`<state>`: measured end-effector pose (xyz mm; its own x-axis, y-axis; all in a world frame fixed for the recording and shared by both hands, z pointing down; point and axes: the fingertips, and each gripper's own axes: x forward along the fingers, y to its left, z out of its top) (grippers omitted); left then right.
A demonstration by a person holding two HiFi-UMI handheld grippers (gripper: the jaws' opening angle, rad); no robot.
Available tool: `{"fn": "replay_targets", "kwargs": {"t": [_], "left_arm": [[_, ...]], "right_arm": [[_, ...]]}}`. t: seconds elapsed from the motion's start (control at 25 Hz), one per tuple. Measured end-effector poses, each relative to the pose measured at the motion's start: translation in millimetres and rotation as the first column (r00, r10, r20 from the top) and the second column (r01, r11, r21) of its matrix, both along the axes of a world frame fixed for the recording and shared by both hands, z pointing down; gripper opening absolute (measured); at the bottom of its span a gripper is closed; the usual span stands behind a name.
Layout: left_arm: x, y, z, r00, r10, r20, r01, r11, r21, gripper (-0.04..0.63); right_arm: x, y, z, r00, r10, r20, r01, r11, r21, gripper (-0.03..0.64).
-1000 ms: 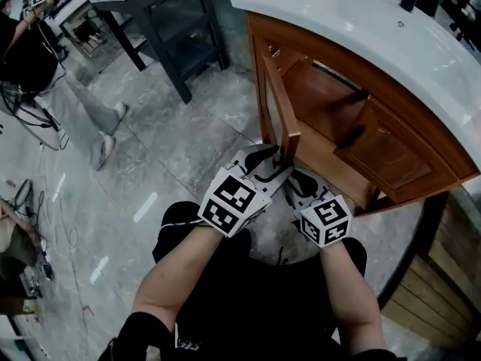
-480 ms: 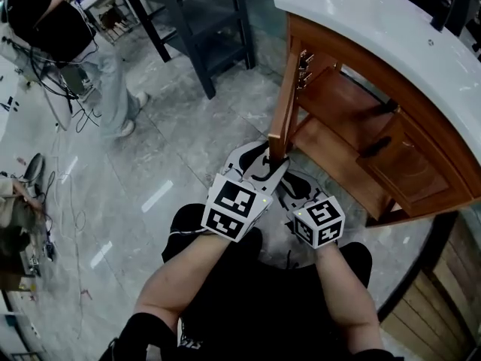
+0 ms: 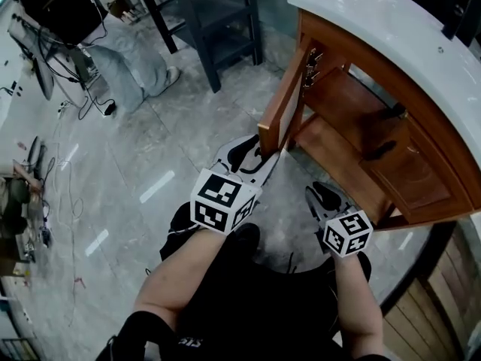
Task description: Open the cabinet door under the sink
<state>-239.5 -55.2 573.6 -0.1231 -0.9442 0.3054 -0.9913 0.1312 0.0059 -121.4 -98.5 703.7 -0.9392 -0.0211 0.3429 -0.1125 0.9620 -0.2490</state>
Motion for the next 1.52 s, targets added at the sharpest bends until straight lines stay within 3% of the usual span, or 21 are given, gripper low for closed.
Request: {"fn": "replay_targets", "kwargs": {"t": [0.16, 0.48, 0.72, 0.88, 1.04, 1.24, 1.52], "left_arm": [[-28.4, 13.2, 0.4, 0.997, -0.080, -0.007, 0.080, 0.997, 0.004, 0.115], [-67.9, 22.8, 0.0, 0.989, -0.150, -0.005, 0.150, 0.989, 0.000, 0.115], [-77.2, 46.0, -10.8, 0.972, -0.229, 0.059, 0.230, 0.973, -0.007, 0.121], [-66.3, 53.9, -22.9, 0.965, -0.239, 0.109, 0.239, 0.971, 0.019, 0.098], [-43.9, 37.5, -23.7, 0.980, -0.176, 0.097, 0.175, 0.984, 0.013, 0.095], [3.4, -9.9, -30.6, 0.995, -0.004, 0.095, 0.002, 1.000, 0.021, 0.095], [61.1, -79.5, -28.0, 0.971, 0.230, 0.066, -0.232, 0.972, 0.033, 0.095]], "right_arm": [[12.9, -21.5, -12.3, 0.997, 0.063, 0.035, -0.064, 0.998, 0.003, 0.106], [17.4, -47.4, -42.6, 0.985, 0.156, 0.077, -0.162, 0.983, 0.083, 0.104], [38.8, -71.4, -51.2, 0.966, 0.247, 0.073, -0.254, 0.963, 0.092, 0.098], [50.7, -78.7, -60.6, 0.958, 0.274, 0.084, -0.282, 0.955, 0.097, 0.095], [57.3, -82.1, -69.0, 0.952, 0.289, 0.096, -0.299, 0.948, 0.106, 0.095], [71.0, -92.1, -82.9, 0.931, 0.343, 0.125, -0.357, 0.927, 0.115, 0.095], [101.7, -118.1, -93.6, 0.862, 0.486, 0.145, -0.504, 0.853, 0.137, 0.095]]}}
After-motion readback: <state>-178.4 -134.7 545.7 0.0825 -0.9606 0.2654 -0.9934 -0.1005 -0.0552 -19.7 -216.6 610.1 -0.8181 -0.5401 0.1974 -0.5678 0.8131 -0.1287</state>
